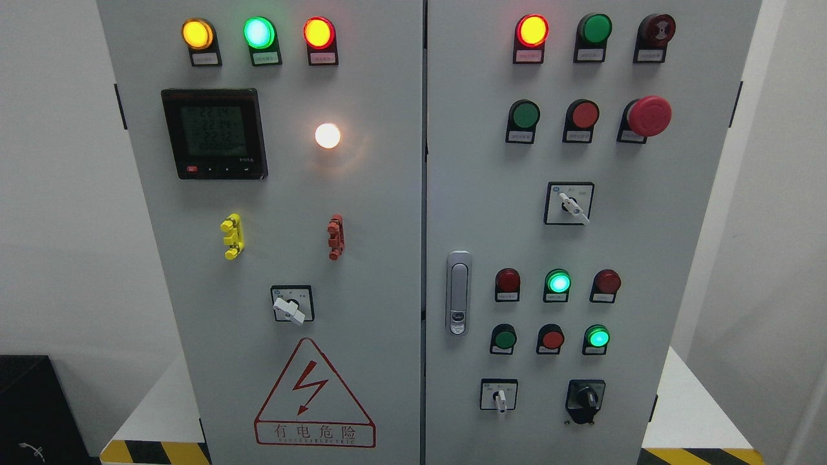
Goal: Flip black knob to close circuit
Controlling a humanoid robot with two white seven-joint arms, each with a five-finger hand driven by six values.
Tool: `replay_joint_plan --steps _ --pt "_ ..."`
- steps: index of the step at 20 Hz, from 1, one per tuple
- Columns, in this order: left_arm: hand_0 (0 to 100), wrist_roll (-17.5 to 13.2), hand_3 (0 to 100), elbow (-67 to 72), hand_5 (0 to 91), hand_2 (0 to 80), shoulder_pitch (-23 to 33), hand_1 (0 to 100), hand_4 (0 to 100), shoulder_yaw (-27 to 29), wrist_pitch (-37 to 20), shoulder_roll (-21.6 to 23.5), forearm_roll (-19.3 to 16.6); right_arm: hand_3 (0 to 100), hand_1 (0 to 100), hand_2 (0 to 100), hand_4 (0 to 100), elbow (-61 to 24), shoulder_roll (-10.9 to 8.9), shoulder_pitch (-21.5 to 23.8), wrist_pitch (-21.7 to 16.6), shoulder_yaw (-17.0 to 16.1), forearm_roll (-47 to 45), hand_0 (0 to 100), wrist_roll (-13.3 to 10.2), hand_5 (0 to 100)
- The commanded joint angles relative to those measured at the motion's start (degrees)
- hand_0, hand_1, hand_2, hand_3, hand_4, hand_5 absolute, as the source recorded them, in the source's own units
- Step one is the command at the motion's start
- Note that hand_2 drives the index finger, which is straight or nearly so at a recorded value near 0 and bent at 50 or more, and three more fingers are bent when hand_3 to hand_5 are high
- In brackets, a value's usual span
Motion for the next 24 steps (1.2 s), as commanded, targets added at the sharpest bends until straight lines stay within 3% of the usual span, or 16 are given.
replay_joint_plan --steps 1,3,5,6,7,9,13,14,16,19,24 --pt "12 -0.04 0 1.23 0.0 0.0 0.00 56 0 -1.14 0.05 0.00 -1.14 7 16 2 0 -5.59 0.17 -1.18 -1.13 0.17 1.37 0 -0.20 0" --pt "12 -0.04 0 1.23 0.0 0.0 0.00 56 0 -1.23 0.05 0.00 -1.14 15 16 9 8 -8.67 0.26 -1.18 -0.96 0.00 2.78 0 -0.56 0" --pt "12 -0.04 0 1.23 0.0 0.0 0.00 56 0 -1.23 -0.04 0.00 -1.14 34 17 21 25 -11.40 0.34 -1.18 -0.96 0.00 3.66 0 -2.65 3" --pt "12 -0.04 0 1.23 0.0 0.0 0.00 56 0 -1.14 0.05 0.00 -1.14 37 17 23 28 -12.89 0.34 -1.18 -1.05 0.00 4.36 0 -3.88 7" --pt "12 0.05 0 1.23 0.0 0.0 0.00 56 0 -1.14 0.05 0.00 -1.14 44 17 29 33 -14.38 0.34 -1.09 -1.22 0.00 5.33 0 -4.94 15" --pt "12 0.05 0 1.23 0.0 0.0 0.00 56 0 -1.23 0.05 0.00 -1.14 54 17 35 42 -17.11 0.52 -0.92 -1.22 0.00 8.31 0 -6.88 22" --pt "12 -0.04 0 1.23 0.0 0.0 0.00 56 0 -1.23 0.05 0.00 -1.23 68 17 55 56 -21.95 0.52 -0.92 -1.14 0.00 14.54 0 -12.32 49" --pt "12 -0.04 0 1.23 0.0 0.0 0.00 56 0 -1.14 -0.04 0.00 -1.23 70 18 57 57 -22.65 0.52 -0.92 -1.13 0.00 17.26 0 -14.07 51" --pt "12 -0.04 0 1.23 0.0 0.0 0.00 56 0 -1.23 -0.04 0.00 -1.23 84 20 72 68 -24.06 0.52 -0.92 -1.31 0.00 23.32 0 -15.93 70" --pt "12 -0.04 0 1.23 0.0 0.0 0.00 56 0 -1.14 0.05 0.00 -1.14 90 20 77 73 -28.54 0.52 -0.74 -2.45 -0.09 27.83 0 -17.43 77" --pt "12 -0.04 0 1.23 0.0 0.0 0.00 56 0 -1.14 0.05 0.00 -1.23 92 18 79 75 -36.18 0.52 -0.12 -2.63 0.00 30.38 0 -19.53 79"
